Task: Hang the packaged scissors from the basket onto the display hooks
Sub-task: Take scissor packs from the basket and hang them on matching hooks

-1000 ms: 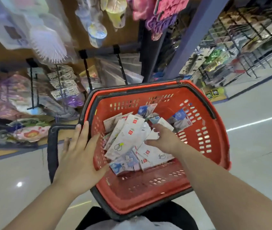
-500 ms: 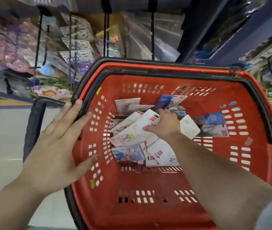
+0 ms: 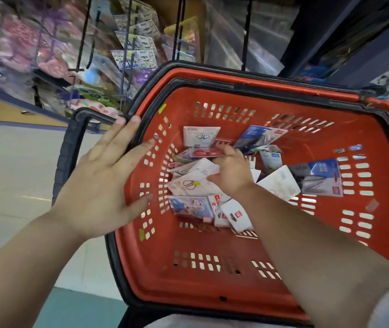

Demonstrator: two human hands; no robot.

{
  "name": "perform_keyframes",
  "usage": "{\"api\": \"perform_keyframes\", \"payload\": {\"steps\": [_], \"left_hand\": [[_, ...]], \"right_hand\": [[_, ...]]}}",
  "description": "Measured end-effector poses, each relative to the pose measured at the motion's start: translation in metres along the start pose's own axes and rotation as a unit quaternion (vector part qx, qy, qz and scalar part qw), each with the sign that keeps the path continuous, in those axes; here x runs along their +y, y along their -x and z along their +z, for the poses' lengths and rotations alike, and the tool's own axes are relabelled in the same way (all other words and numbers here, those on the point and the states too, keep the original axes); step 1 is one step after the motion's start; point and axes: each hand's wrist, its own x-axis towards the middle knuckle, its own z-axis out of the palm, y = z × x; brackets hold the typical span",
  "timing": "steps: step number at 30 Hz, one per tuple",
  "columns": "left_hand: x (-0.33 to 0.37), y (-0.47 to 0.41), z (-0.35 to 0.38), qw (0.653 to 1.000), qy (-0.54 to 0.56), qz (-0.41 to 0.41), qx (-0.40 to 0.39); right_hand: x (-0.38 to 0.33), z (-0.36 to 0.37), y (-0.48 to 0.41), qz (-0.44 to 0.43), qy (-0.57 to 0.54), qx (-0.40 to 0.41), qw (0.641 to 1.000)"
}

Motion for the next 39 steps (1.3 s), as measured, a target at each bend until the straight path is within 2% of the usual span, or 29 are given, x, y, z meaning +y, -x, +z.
{"api": "perform_keyframes", "payload": {"steps": [5,10,16,20,22,27,32,35,39], "left_hand": [[0.018,0.003,0.005,0.998,-0.041,-0.026,0.028],[0.07,0.002,0.022,0.998,-0.026,-0.012,0.061],[0.124,-0.033,0.049,0.998,0.023,-0.042,-0.04],[0.162,-0.062,0.064,0.995,0.044,-0.038,-0.08],[0.17,-0.072,0.066,0.995,0.019,-0.035,-0.091],[0.178,-0.09,0.065,0.994,-0.017,0.009,-0.107],[0.179,-0.099,0.07,0.991,0.044,-0.066,-0.106],[0.174,-0.099,0.077,0.982,0.097,-0.131,-0.093],[0.167,-0.098,0.086,0.946,0.235,-0.216,-0.055]], "right_hand": [[0.012,-0.004,0.025,-0.055,-0.089,0.032,0.994],[0.028,-0.059,0.067,-0.029,-0.161,0.082,0.983],[0.031,-0.12,0.112,0.039,-0.194,0.114,0.974],[0.029,-0.142,0.136,0.088,-0.342,0.119,0.928],[0.033,-0.149,0.144,0.113,-0.399,0.119,0.902],[0.042,-0.16,0.154,0.137,-0.454,0.083,0.877],[0.042,-0.16,0.143,0.159,-0.486,0.072,0.856],[0.047,-0.164,0.131,0.149,-0.515,0.029,0.844],[0.055,-0.165,0.121,0.127,-0.572,-0.032,0.81]]}}
